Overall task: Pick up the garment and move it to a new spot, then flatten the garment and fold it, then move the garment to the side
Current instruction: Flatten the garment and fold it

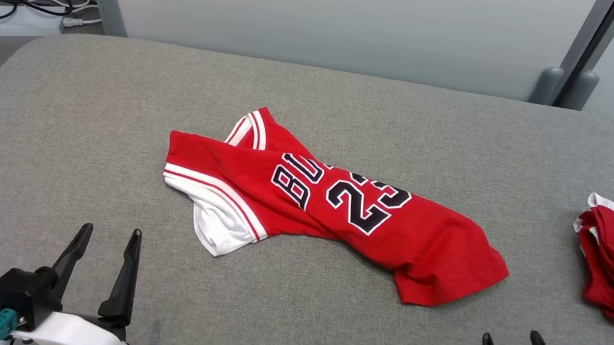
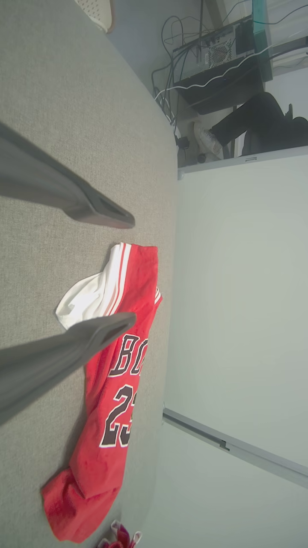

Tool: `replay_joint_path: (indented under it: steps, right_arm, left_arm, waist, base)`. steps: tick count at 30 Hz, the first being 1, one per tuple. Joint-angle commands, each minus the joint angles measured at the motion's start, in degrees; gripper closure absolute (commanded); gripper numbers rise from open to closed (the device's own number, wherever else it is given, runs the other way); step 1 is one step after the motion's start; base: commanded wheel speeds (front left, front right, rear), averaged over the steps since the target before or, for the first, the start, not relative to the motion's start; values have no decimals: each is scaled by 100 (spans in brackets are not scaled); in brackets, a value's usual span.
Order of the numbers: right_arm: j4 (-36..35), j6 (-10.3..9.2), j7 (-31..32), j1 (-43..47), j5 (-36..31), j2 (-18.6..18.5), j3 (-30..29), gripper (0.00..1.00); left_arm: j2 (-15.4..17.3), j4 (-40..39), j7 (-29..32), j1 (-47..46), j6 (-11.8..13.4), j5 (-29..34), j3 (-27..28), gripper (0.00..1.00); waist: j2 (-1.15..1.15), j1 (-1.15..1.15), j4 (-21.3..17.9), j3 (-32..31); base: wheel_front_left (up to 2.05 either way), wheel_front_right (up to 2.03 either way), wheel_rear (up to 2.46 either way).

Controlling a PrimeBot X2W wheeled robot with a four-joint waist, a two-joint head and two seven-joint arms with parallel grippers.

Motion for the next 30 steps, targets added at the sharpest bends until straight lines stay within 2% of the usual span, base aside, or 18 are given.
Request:
replay_joint_path:
  steps: [1,8,24,25,26,27,28,29,30]
  right_arm:
    - [14,-1,26,-365,37,-188,284,0]
    - [894,-1,29,-1068,273,-454,1137,0]
    - [2896,-1,-181,-2566,440,-444,1959,0]
    - [3032,-1,-155,-2633,445,-438,1973,22]
    - [3165,-1,-118,-2692,464,-425,1978,53]
    - [3276,-1,-107,-2749,485,-410,1968,60]
    - [3372,-1,-106,-2797,496,-398,1942,89]
    - [3453,-1,-104,-2835,513,-380,1940,100]
    - [3505,-1,-109,-2870,529,-366,1958,100]
  left_arm:
    - [138,-161,-21,-263,48,33,238,0]
    - [52,-215,-32,-465,27,84,188,0]
    - [-200,-10,-107,-825,-185,169,205,0]
    - [-213,8,-111,-834,-198,175,218,0]
    - [-229,24,-115,-840,-211,178,230,0]
    - [-240,43,-118,-847,-219,191,238,0]
    - [-256,54,-121,-853,-229,197,251,0]
    - [-272,65,-124,-856,-241,203,265,0]
    - [-285,76,-126,-854,-252,206,281,0]
  waist:
    - [0,0,21,41]
    - [0,0,179,293]
    - [0,0,431,754]
    - [0,0,437,763]
    - [0,0,444,770]
    - [0,0,451,780]
    - [0,0,455,791]
    - [0,0,456,794]
    - [0,0,451,798]
  base:
    - [0,0,0]
    - [0,0,0]
    - [0,0,0]
    - [0,0,0]
    - [0,0,0]
    - [0,0,0]
    - [0,0,0]
    - [0,0,0]
    - [0,0,0]
